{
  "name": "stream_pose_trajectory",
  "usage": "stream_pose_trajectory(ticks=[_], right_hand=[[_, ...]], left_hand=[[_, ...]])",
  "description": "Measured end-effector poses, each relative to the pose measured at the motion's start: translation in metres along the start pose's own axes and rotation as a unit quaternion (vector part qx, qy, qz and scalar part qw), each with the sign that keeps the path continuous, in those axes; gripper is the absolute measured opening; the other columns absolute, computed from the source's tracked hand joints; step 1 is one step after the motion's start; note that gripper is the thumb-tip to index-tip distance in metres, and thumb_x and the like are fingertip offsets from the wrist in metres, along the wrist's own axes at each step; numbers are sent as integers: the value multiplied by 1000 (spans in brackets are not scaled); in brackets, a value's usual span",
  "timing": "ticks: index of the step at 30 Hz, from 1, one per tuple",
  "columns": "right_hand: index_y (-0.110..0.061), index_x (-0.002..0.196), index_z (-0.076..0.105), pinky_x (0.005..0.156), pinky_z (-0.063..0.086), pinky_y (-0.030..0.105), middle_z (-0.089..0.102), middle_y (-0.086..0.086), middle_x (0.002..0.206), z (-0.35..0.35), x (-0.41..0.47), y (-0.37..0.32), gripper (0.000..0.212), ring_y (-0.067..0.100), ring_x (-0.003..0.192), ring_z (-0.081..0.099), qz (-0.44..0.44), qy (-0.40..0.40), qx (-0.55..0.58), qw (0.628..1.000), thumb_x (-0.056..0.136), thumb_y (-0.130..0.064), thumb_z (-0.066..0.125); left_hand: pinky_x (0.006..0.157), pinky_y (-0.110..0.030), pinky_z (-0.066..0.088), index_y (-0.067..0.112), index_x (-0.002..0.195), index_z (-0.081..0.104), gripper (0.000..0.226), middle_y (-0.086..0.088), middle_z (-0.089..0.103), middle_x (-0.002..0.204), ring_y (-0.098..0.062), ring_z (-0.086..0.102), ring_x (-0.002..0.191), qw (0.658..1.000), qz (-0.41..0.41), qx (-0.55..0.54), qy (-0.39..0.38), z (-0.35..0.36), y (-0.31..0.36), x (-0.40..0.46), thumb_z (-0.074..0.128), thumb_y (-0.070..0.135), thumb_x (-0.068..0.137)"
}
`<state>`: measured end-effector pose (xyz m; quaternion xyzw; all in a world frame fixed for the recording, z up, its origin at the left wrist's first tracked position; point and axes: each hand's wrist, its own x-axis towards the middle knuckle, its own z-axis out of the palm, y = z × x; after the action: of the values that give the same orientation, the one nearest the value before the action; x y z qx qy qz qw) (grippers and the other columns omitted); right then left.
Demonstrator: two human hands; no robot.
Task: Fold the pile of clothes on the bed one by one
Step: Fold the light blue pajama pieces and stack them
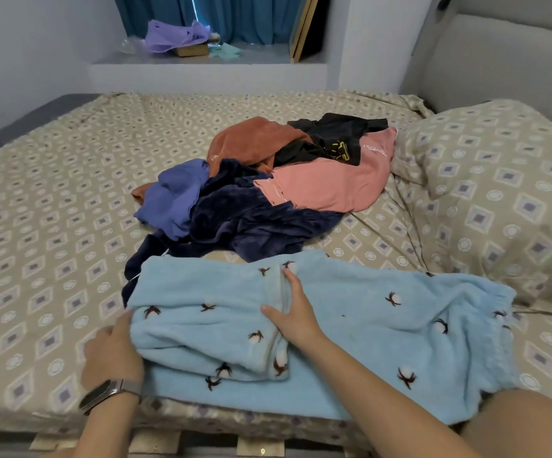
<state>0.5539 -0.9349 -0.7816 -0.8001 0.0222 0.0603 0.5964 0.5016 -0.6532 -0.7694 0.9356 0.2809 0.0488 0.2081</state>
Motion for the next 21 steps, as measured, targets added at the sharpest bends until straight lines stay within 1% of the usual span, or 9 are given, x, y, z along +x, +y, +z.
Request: stream_pose_trajectory(ticks=[2, 4, 6, 8, 11, 14, 16, 18, 21], right_hand=[[-27, 151, 21, 114, 26, 28, 30, 1, 150, 8, 1, 4, 85, 20, 139, 31, -7, 44, -78, 996, 84, -23, 73], [-25, 151, 23, 117, 19, 34, 17, 8, 155, 13, -3, 3, 82, 26, 142, 18, -37, 119, -195, 973, 84, -24, 70], [-22, 149, 29, 118, 13, 37, 17, 7, 158, 18, -7, 0, 75, 27, 145, 12, -163, 147, -298, 929, 82, -20, 64], [-22, 146, 35, 118, 9, 42, 28, 4, 157, 24, -9, 3, 66, 24, 147, 10, -274, 112, -374, 879, 83, -26, 55], [-33, 153, 19, 117, -12, 47, 9, -9, 163, 22, -13, 7, 62, 10, 148, -13, -158, -45, -450, 878, 96, -54, 32], [-37, 154, -2, 116, -16, 51, -16, -17, 160, 10, -12, 7, 87, 9, 146, -24, -60, -137, -471, 869, 81, -80, 16], [-31, 156, 7, 119, -8, 44, -10, -12, 162, -2, -13, -2, 82, 10, 148, -18, -38, -194, -390, 899, 89, -70, 35], [-21, 148, 38, 116, 13, 24, 20, -1, 161, -22, -18, -14, 61, 12, 149, 11, -2, -201, -207, 957, 94, -39, 60], [-19, 126, 61, 94, 30, 12, 57, -3, 132, -85, -32, -14, 41, 14, 129, 48, -10, -1, -137, 991, 86, -15, 70]], left_hand=[[94, -47, 40, 31, 149, 26, 64, -15, 43, 141, -36, 40, 124, 990, 43, 107, -81, -4, -3, -2, 45, 30, 88], [112, -52, 21, 33, 152, 18, 91, 0, 17, 159, -26, 14, 143, 978, 122, 113, -128, -9, -5, -8, 50, 50, 69], [119, -53, 3, 40, 144, 33, 79, 23, 5, 159, -11, -1, 147, 959, 248, -6, -136, -13, -1, -20, 35, 69, 71], [120, -45, -6, 48, 135, 43, 63, 35, 12, 154, 1, 1, 146, 934, 314, -119, -125, -12, 16, -32, 22, 77, 84], [120, -41, -7, 50, 135, 44, 64, 23, 20, 155, -2, 7, 147, 933, 347, -64, -71, 7, 39, -40, 6, 73, 89], [119, -47, -5, 44, 128, 57, 76, 4, 26, 158, -16, 15, 148, 957, 274, 44, -85, 27, 48, -36, 3, 69, 81], [118, -48, -7, 45, 137, 48, 76, 0, 14, 161, -20, 7, 149, 954, 231, 132, -136, 31, 54, -36, 2, 68, 80], [118, -52, -3, 44, 146, 34, 60, -1, 5, 163, -24, 0, 149, 948, 205, 181, -160, 28, 61, -44, 13, 62, 92], [118, -52, -3, 35, 151, 24, 77, -4, 6, 162, -27, -1, 149, 955, 204, 167, -135, 25, 73, -68, 0, 65, 84]])
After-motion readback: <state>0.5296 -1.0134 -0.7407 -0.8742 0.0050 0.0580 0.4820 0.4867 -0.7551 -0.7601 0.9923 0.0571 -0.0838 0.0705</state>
